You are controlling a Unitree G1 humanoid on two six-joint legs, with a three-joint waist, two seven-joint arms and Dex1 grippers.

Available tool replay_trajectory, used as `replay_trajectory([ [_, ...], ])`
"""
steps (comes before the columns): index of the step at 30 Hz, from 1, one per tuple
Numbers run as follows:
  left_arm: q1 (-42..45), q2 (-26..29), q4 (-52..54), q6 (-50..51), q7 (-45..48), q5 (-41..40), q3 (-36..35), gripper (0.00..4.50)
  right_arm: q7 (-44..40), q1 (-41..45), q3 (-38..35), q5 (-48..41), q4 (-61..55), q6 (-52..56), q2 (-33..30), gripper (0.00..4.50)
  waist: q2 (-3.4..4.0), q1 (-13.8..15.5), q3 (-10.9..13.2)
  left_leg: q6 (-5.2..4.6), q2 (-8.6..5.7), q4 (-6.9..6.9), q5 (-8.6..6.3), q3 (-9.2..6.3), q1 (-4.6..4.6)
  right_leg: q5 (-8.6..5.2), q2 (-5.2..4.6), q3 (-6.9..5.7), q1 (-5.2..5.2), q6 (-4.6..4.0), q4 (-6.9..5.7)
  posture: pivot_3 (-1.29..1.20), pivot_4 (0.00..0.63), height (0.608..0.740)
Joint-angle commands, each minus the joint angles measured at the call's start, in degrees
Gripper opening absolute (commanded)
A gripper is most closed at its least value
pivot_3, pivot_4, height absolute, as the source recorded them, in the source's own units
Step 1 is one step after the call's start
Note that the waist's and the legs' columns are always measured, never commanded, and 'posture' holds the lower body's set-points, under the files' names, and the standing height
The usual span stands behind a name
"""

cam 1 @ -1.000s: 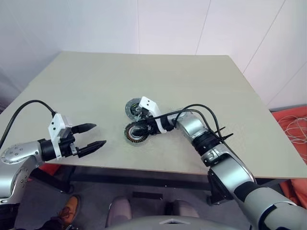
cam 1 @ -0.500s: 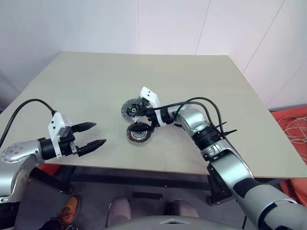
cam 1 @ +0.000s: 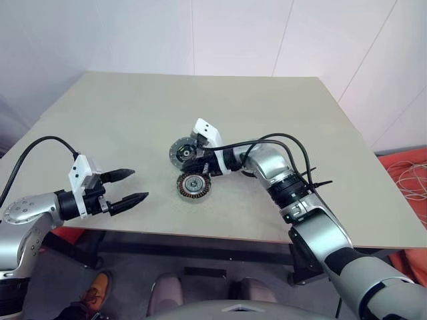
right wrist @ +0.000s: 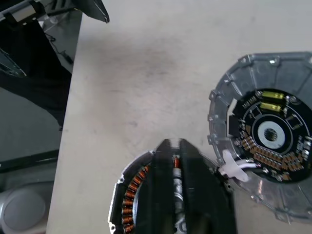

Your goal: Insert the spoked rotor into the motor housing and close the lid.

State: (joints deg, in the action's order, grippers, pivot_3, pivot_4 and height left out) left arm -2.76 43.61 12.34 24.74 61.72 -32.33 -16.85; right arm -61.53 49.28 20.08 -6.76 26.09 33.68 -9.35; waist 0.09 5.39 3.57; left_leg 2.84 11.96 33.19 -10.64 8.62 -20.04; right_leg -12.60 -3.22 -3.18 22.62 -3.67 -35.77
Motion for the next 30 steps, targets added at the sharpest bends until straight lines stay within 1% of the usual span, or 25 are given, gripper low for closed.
replay_trajectory([
  [1, 1.1, 0.6, 0.5, -1.2, 0.1, 0.0, -0.1, 4.50, 0.3, 0.3, 0.8, 0.8, -1.0, -1.3, -0.3, 0.04, 0.00, 0.0, 0.0, 0.00, 0.00, 0.00, 0.00, 0.00, 0.00, 0.00, 0.00, 0.00, 0.00, 0.00, 0.00, 0.00, 0.000, 0.740],
  [9, 1.3, 0.9, 0.4, -1.1, 0.2, 0.0, 0.0, 4.50, 0.3, -0.6, 3.4, 3.7, 1.8, -3.3, -0.9, 0.04, 0.00, 0.0, 0.0, 0.00, 0.00, 0.00, 0.00, 0.00, 0.00, 0.00, 0.00, 0.00, 0.00, 0.00, 0.00, 0.00, 0.000, 0.740],
  [14, 2.0, 1.1, -0.1, -1.1, 0.4, 0.1, 0.4, 4.50, -0.5, -1.6, 4.4, 4.9, 1.7, -2.5, -2.0, 0.04, 0.00, 0.0, 0.0, 0.00, -0.01, 0.00, 0.00, 0.00, 0.00, 0.00, -0.01, 0.00, -0.01, 0.00, 0.00, 0.00, 0.000, 0.740],
  [21, 4.2, 1.2, -1.6, -1.3, 1.0, 0.5, 1.6, 4.50, -2.6, -2.7, 4.5, 4.6, -0.5, 0.0, -4.4, 0.04, -0.02, 0.1, 0.0, -0.01, -0.03, 0.01, -0.01, -0.01, 0.18, 0.00, -0.02, 0.00, -0.23, 0.01, 0.03, 0.00, 0.000, 0.740],
  [30, 5.8, 0.8, -3.0, -1.8, 1.6, 1.2, 2.6, 4.50, -2.7, -1.8, 3.2, 3.7, -2.3, 1.2, -4.5, 0.04, -0.02, 0.1, 0.0, 0.01, 0.00, 0.01, 0.01, -0.01, 0.21, 0.00, 0.00, 0.00, -0.22, 0.00, 0.00, 0.00, 0.000, 0.740],
])
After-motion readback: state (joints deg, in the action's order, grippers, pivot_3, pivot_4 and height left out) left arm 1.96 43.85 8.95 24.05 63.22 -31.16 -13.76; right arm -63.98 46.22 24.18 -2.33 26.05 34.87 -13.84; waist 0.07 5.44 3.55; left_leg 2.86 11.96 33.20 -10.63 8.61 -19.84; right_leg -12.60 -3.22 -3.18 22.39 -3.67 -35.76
